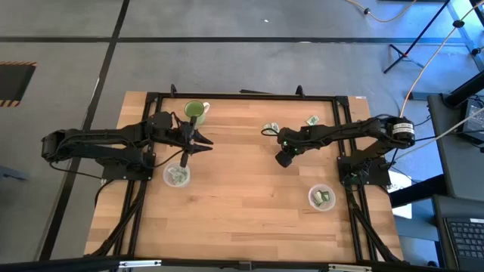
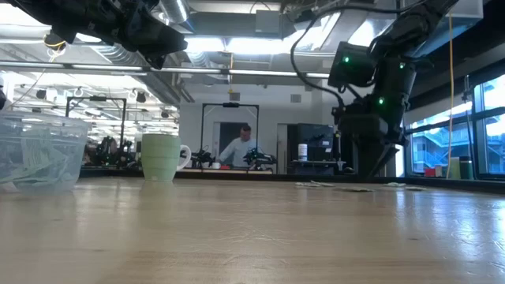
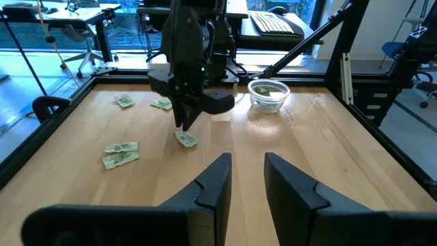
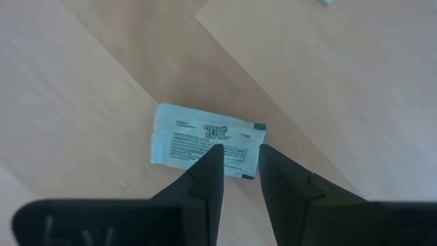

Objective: Pick and place items into bin
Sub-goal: Put the stevia packet into the left transparent bin

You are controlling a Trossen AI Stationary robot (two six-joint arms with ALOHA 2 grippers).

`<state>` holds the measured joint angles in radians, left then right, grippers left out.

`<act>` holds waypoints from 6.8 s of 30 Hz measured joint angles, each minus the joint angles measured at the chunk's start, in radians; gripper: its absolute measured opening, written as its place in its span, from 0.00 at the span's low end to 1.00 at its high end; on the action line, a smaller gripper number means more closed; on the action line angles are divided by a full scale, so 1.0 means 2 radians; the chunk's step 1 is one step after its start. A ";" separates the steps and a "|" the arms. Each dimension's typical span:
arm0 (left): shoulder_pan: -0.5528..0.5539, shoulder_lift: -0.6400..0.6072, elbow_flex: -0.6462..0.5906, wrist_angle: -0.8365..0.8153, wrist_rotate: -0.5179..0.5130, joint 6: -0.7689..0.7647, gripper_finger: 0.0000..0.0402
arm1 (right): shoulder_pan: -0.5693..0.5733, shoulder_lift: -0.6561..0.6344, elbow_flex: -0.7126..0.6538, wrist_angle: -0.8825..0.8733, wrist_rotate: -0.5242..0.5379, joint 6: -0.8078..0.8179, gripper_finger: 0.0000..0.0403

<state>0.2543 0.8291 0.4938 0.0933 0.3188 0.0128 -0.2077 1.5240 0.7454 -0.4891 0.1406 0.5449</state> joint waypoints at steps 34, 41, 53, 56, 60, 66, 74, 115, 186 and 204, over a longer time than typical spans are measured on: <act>-0.029 0.038 0.000 0.001 -0.044 0.329 0.20 | 0.000 0.001 0.052 0.028 -0.013 -0.032 0.01; -0.082 0.107 0.000 0.047 -0.073 0.544 0.20 | 0.000 0.004 0.128 0.090 -0.096 -0.075 0.01; -0.121 0.198 0.000 0.162 -0.221 0.599 0.33 | 0.018 0.036 0.199 0.093 -0.111 -0.080 0.02; -0.121 0.211 0.001 0.180 -0.226 0.609 0.37 | 0.023 0.052 0.205 0.092 -0.113 -0.078 0.02; -0.121 0.224 0.000 0.181 -0.226 0.637 0.40 | 0.033 0.080 0.221 0.093 -0.137 -0.074 0.02; -0.121 0.234 0.001 0.180 -0.227 0.642 0.40 | 0.041 0.116 0.258 0.090 -0.140 -0.083 0.02; -0.122 0.236 0.001 0.188 -0.224 0.649 0.39 | 0.041 0.152 0.294 0.088 -0.168 -0.098 0.02; -0.124 0.221 0.000 0.159 -0.227 0.541 0.01 | 0.029 0.154 0.312 -0.001 -0.118 -0.173 0.39; -0.192 0.065 0.190 -0.579 -0.185 -0.195 0.20 | -0.078 0.154 0.312 -0.184 -0.015 -0.215 0.56; -0.046 0.002 0.205 -0.520 -0.200 -0.029 0.20 | -0.150 0.226 0.312 -0.144 -0.011 -0.165 0.42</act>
<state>0.1616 0.8337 0.9043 -0.9458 -0.0805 -0.0447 -0.5087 1.9761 1.3689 -0.7780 0.1185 0.2156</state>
